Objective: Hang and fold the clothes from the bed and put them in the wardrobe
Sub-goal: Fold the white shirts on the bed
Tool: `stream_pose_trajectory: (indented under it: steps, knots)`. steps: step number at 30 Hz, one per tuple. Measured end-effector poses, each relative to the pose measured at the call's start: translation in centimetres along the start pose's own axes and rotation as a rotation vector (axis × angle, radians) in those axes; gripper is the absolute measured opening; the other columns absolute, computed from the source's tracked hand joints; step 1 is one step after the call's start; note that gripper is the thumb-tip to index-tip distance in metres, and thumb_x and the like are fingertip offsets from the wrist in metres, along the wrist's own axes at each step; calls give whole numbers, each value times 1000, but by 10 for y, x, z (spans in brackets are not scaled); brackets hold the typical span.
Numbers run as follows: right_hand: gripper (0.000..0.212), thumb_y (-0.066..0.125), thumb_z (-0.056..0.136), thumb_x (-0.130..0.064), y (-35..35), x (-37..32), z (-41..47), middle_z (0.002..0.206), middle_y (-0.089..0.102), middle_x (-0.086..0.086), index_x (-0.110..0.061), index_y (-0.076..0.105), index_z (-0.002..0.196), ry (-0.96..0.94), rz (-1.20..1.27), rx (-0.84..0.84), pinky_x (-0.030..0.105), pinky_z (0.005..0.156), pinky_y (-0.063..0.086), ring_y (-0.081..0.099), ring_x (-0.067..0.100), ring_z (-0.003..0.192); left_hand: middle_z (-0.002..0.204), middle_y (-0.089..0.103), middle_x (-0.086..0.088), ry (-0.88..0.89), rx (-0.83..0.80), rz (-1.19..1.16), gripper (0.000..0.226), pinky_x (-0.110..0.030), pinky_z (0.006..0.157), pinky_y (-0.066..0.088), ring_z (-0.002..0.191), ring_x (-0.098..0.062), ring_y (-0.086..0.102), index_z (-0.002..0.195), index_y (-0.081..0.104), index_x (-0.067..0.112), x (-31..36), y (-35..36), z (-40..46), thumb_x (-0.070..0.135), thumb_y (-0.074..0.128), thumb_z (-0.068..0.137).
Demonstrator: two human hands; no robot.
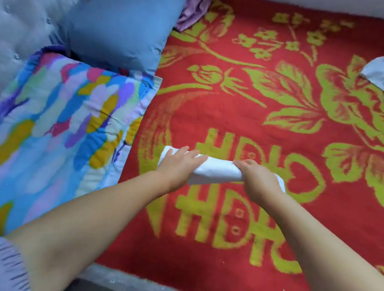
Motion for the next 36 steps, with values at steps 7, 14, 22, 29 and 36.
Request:
stream_pose_trajectory:
  steps: [7, 14, 22, 29, 36]
  knots:
    - [55, 43, 88, 0, -78, -125, -46, 132, 52, 5, -26, 47, 136, -388, -219, 27, 46, 89, 49, 56, 33, 114, 151, 32, -1, -300, 168, 40, 68, -40, 101, 35, 135, -25, 32, 150, 21, 29, -43, -66, -141, 4, 39, 90]
    - [49, 46, 92, -10, -58, -254, -142, 130, 55, 0, -30, 47, 137, -801, -515, -90, 39, 96, 47, 56, 22, 119, 144, 39, -3, -700, 184, -61, 61, -44, 97, 41, 127, -30, 41, 147, 28, 31, -24, -46, -336, 6, 38, 92]
    - [46, 52, 92, -13, 36, -402, -309, 135, 54, 6, -24, 49, 136, -1213, -860, -186, 29, 99, 36, 50, 23, 126, 137, 51, -6, -1047, 197, -538, 59, -37, 98, 43, 123, -30, 50, 143, 40, 30, 28, 50, -563, 16, 57, 88]
    - [45, 49, 94, -11, 179, -463, -486, 136, 54, 9, -13, 47, 139, -1318, -1010, -319, 30, 102, 41, 52, 26, 123, 133, 53, -9, -1223, 109, -694, 49, -38, 92, 47, 118, -32, 53, 136, 45, 28, 125, 170, -748, 6, 45, 92]
    - [46, 42, 94, -1, 326, -507, -662, 141, 48, 14, -4, 45, 140, -1451, -1045, -438, 32, 108, 35, 46, 27, 130, 139, 49, -14, -1327, 38, -757, 63, -38, 98, 43, 123, -34, 50, 145, 38, 19, 226, 271, -931, -5, 40, 87]
Point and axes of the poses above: each hand's wrist, its own z-axis towards the middle knuckle, its own y-axis out of the palm, x = y × z, the point moved 7 cm from there along z, towards the middle knuckle
